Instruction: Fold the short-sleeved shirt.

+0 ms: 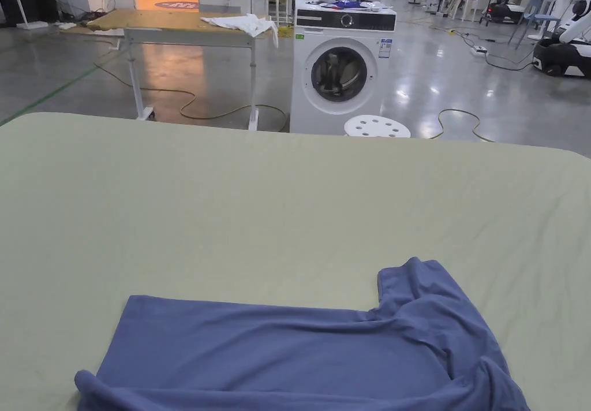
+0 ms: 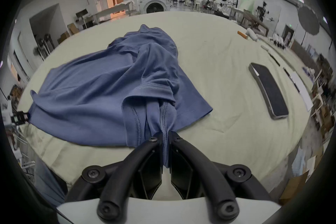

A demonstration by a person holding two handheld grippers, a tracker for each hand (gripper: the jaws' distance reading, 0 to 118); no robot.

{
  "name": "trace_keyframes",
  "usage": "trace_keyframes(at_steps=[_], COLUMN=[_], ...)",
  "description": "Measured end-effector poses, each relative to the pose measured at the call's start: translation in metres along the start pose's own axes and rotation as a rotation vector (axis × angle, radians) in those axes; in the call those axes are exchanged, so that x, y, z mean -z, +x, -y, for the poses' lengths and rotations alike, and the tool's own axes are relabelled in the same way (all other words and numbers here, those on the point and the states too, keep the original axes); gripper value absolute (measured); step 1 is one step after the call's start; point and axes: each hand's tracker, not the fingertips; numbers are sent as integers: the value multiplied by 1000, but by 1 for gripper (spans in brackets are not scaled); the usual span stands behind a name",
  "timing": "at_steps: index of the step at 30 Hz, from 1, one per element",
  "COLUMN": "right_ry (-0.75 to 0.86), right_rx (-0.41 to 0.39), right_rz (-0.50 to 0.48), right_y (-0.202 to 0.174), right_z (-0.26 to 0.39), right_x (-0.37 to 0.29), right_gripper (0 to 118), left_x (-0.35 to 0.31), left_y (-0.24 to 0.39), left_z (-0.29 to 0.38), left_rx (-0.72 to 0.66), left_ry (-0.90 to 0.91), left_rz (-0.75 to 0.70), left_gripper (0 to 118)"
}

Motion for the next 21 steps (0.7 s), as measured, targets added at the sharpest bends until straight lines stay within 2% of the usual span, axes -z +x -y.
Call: trace_keyframes(at_steps=[3, 5, 7, 9, 10, 11, 12, 13, 15, 17, 21], right_ry=[8, 8, 14, 28, 39, 59, 85, 107, 173, 232, 356], right_rx=[-44, -38, -59, -75, -75, -77, -84, -96, -111, -125, -95], right_rz=[17, 14, 36, 53, 58, 68, 79, 81, 102, 115, 95], right_y=[-2, -4, -7, -11, -13, -15, -17, -19, -23, -27, -34], right_z=[-3, -5, -7, -12, -16, -20, -25, -31, -45, -59, -87], right_x=[-3, -3, -5, -11, -16, -20, -25, -29, -40, -48, -53], right_gripper=[4, 4, 6, 7, 11, 19, 37, 43, 47, 50, 50], left_x=[6, 7, 6, 3, 0, -1, -4, -6, -10, -17, -20], left_y=[0, -2, -3, -4, -3, -2, -1, 1, 7, 18, 36], left_z=[-3, -4, -6, -8, -11, -15, -19, -24, -37, -50, -78], left_rx=[15, 18, 14, 2, 3, 7, 17, 28, 59, 83, 96], left_ry=[7, 11, 16, 30, 46, 60, 85, 117, 178, 236, 316], left_rz=[-13, -13, -10, -9, -7, -1, 8, 13, 23, 28, 51], left_gripper=[2, 3, 13, 17, 21, 27, 37, 45, 51, 51, 51])
